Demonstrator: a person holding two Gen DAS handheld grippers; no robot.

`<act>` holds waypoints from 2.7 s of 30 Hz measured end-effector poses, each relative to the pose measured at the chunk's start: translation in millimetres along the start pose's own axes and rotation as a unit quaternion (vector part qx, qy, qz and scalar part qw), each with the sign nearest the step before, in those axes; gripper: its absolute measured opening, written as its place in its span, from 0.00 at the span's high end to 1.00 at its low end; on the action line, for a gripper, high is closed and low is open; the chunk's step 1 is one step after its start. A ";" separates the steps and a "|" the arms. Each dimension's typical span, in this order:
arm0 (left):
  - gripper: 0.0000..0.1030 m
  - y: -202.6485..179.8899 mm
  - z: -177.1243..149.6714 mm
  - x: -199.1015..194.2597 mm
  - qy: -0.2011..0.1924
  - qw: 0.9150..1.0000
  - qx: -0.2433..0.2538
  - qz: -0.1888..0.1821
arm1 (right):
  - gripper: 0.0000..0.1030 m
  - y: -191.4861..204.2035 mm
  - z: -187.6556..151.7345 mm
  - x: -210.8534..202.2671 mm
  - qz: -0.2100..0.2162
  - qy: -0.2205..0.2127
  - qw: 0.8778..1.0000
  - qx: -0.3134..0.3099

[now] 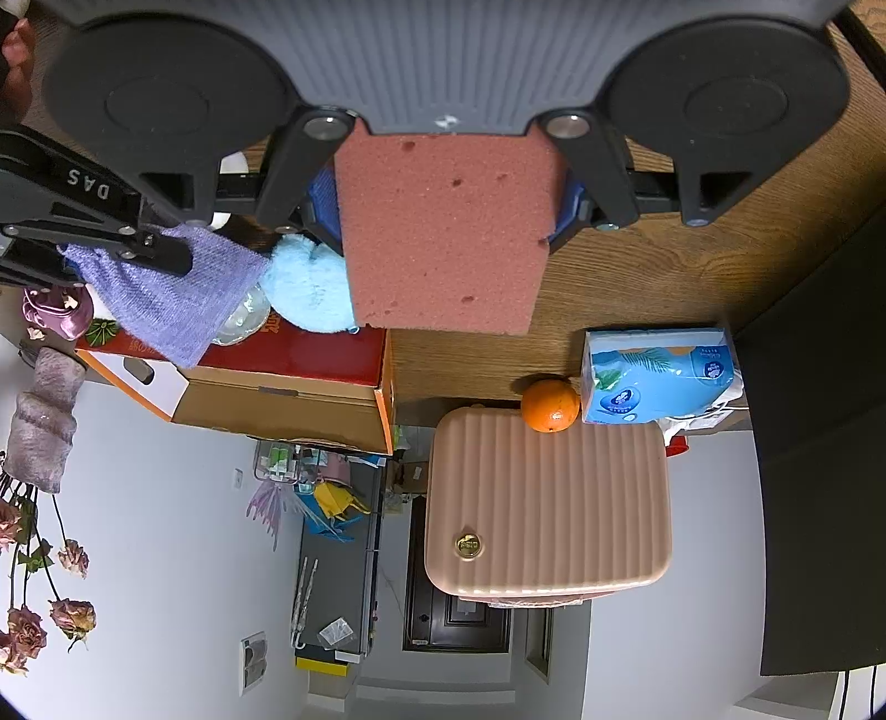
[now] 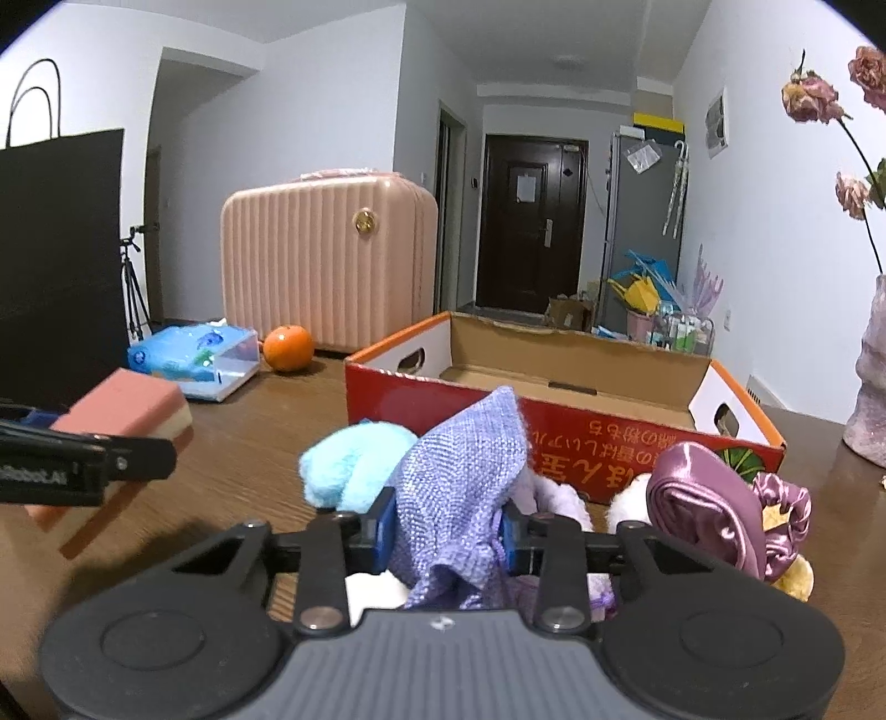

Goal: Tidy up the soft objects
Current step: 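Close the right gripper on the purple lavender sachet bag, then lift the sachet with the right tool while the left tool carries the sponge over the box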

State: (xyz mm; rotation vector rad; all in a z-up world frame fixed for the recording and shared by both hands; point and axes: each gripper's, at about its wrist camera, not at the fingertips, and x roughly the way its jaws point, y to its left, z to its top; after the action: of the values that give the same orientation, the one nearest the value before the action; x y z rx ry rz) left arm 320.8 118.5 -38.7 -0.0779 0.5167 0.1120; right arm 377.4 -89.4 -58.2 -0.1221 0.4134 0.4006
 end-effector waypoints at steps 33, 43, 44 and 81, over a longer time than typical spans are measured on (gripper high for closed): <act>0.31 -36.2 43.4 -18.4 -0.056 0.998 -0.017 -0.018 | 0.69 -24.2 39.4 -52.4 0.014 -0.104 0.994 0.014; 0.31 -59.0 62.6 -5.3 -0.066 0.997 -0.029 -0.034 | 0.69 -50.3 51.3 -50.2 0.003 -0.114 0.993 0.028; 0.31 -61.3 64.0 -4.1 -0.067 0.997 -0.029 -0.035 | 0.69 -52.7 52.7 -49.2 0.002 -0.114 0.993 0.030; 0.31 -116.3 121.7 82.2 -0.074 0.995 -0.041 -0.050 | 0.69 -119.7 102.1 32.0 -0.024 -0.110 0.992 0.058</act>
State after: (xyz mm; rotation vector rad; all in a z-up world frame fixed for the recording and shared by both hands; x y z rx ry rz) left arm 465.9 22.8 31.3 -0.1741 0.3593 0.0411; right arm 489.8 -167.7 25.6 0.0244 0.2159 0.3376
